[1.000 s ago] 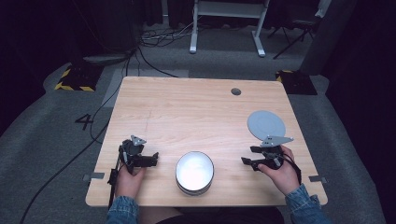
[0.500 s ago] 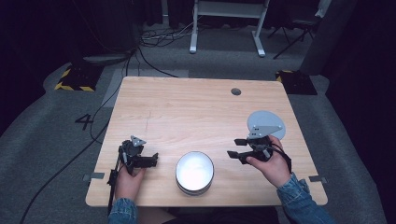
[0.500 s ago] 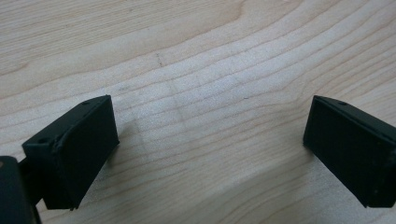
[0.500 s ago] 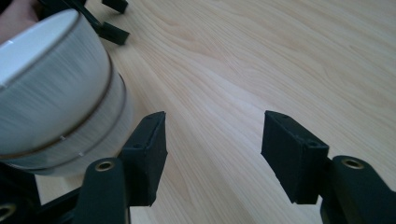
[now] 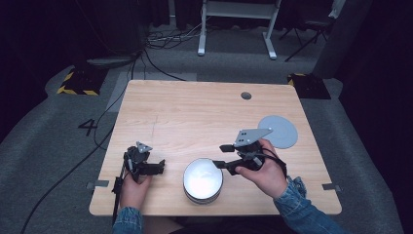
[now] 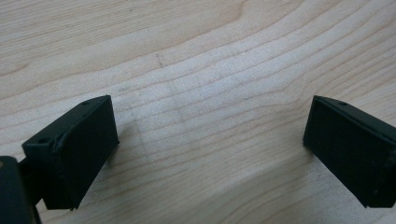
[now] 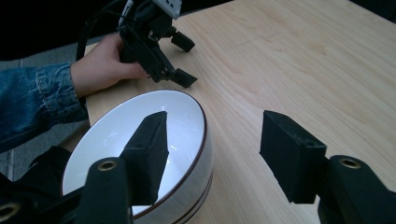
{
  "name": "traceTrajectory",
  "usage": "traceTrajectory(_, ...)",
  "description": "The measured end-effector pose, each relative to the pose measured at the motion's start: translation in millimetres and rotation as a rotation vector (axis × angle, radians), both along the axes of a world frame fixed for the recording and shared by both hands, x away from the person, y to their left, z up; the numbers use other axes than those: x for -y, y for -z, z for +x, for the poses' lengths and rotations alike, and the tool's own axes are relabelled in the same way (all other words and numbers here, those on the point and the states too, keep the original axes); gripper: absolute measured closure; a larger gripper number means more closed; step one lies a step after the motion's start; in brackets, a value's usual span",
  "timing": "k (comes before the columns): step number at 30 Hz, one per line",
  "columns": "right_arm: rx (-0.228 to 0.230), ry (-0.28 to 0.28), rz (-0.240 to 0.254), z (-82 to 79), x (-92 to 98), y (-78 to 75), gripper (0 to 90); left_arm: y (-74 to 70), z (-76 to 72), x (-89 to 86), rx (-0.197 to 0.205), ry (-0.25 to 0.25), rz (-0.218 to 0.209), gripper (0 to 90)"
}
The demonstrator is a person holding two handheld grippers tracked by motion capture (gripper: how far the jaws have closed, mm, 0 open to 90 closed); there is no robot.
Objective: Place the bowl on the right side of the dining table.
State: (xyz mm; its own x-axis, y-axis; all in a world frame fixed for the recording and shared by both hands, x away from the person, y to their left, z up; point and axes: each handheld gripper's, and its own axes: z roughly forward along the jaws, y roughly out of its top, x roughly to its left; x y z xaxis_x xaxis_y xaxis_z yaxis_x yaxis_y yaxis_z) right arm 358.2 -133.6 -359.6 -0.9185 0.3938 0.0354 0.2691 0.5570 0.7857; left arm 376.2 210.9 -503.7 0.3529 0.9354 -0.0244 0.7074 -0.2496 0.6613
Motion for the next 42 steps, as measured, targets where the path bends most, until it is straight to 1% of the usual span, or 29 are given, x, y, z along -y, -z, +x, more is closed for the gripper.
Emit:
traceTrajectory(1, 0.000, 0.000, 0.000, 0.0, 0.0, 0.0, 42.3, 0.0, 0.0, 0.0, 0.000, 0.000, 0.000, 3.2)
traceTrajectory(2, -0.011, 0.006, -0.032, 1.5, -6.9, 3.2, 43.0, 0.0, 0.0, 0.0, 0.000, 0.000, 0.000, 3.2)
traceTrajectory(6, -0.038, 0.006, -0.076, 5.2, -17.0, 10.4, 45.5, 0.0, 0.0, 0.0, 0.000, 0.000, 0.000, 3.2)
traceTrajectory(8, -0.051, 0.005, -0.113, 7.0, -21.3, 14.5, 48.2, 0.0, 0.0, 0.0, 0.000, 0.000, 0.000, 3.2)
traceTrajectory(10, -0.070, 0.000, -0.137, 9.0, -26.8, 19.9, 51.1, 0.0, 0.0, 0.0, 0.000, 0.000, 0.001, 3.2)
traceTrajectory(11, -0.071, -0.003, -0.155, 10.0, -29.0, 21.7, 52.6, 0.0, 0.0, 0.0, 0.000, 0.000, 0.000, 3.2)
traceTrajectory(12, -0.071, -0.003, -0.155, 10.0, -29.0, 21.7, 52.6, 0.0, 0.0, 0.0, 0.000, 0.000, 0.000, 3.2)
traceTrajectory(13, -0.084, -0.001, -0.181, 11.0, -33.9, 25.3, 56.9, 0.0, 0.0, 0.0, 0.000, 0.000, 0.000, 3.2)
traceTrajectory(14, -0.095, 0.003, -0.184, 11.0, -35.5, 26.3, 58.1, 0.0, 0.0, 0.0, 0.000, 0.000, 0.000, 3.2)
traceTrajectory(15, -0.095, 0.003, -0.184, 11.0, -35.5, 26.3, 58.1, 0.0, 0.0, 0.0, 0.000, 0.000, 0.000, 3.2)
traceTrajectory(18, -0.106, 0.008, -0.213, 12.6, -40.2, 28.3, 65.0, 0.0, 0.0, 0.0, 0.000, 0.000, 0.000, 3.2)
traceTrajectory(19, -0.112, 0.018, -0.233, 13.6, -42.4, 28.9, 69.3, 0.0, 0.0, 0.0, 0.000, 0.000, 0.000, 3.2)
traceTrajectory(20, -0.124, 0.024, -0.235, 13.8, -43.4, 29.6, 71.2, 0.0, 0.0, 0.0, 0.000, 0.000, 0.001, 3.2)
traceTrajectory(22, -0.130, 0.025, -0.248, 14.8, -44.7, 30.1, 75.6, 0.0, 0.0, 0.0, 0.000, 0.000, 0.000, 3.2)
traceTrajectory(23, -0.135, 0.028, -0.247, 14.9, -45.5, 30.5, 76.6, 0.0, 0.0, 0.0, 0.000, 0.000, 0.000, 3.2)
traceTrajectory(24, -0.122, 0.028, -0.244, 15.5, -46.3, 30.7, 78.0, 0.0, 0.0, 0.0, 0.000, 0.000, 0.000, 3.2)
traceTrajectory(25, -0.122, 0.028, -0.244, 15.5, -46.3, 30.7, 78.0, 0.0, 0.0, 0.0, 0.000, 0.000, 0.000, 3.2)
traceTrajectory(27, -0.117, 0.042, -0.259, 15.5, -48.6, 29.9, 81.0, 0.0, 0.0, 0.0, 0.000, 0.000, 0.000, 3.2)
traceTrajectory(28, -0.103, 0.037, -0.265, 16.1, -49.1, 30.0, 81.1, 0.0, 0.0, 0.0, 0.000, 0.000, 0.000, 3.2)
traceTrajectory(31, -0.115, 0.048, -0.267, 15.8, -49.2, 29.3, 81.2, 0.0, 0.0, 0.0, 0.000, 0.000, 0.000, 3.2)
traceTrajectory(33, -0.100, 0.034, -0.258, 18.1, -48.5, 29.5, 81.4, -0.1, 0.0, 0.0, 0.000, 0.000, 0.000, 3.2)
traceTrajectory(36, -0.100, 0.034, -0.254, 18.0, -48.3, 29.3, 81.4, -0.1, 0.0, 0.0, 0.000, 0.000, 0.001, 3.2)
traceTrajectory(37, -0.110, 0.042, -0.261, 17.1, -48.6, 28.3, 81.4, 0.0, 0.0, 0.0, 0.000, 0.000, 0.000, 3.1)
traceTrajectory(39, -0.107, 0.041, -0.262, 17.2, -48.5, 27.9, 81.5, 0.0, 0.1, 0.0, 0.000, 0.000, 0.000, 3.2)
traceTrajectory(40, -0.120, 0.045, -0.249, 16.6, -48.1, 26.5, 81.5, 0.0, 0.1, 0.0, 0.000, 0.000, 0.000, 3.2)
traceTrajectory(42, -0.140, 0.050, -0.239, 16.1, -47.4, 23.7, 81.6, -0.1, 0.1, 0.0, 0.000, 0.000, 0.001, 3.2)
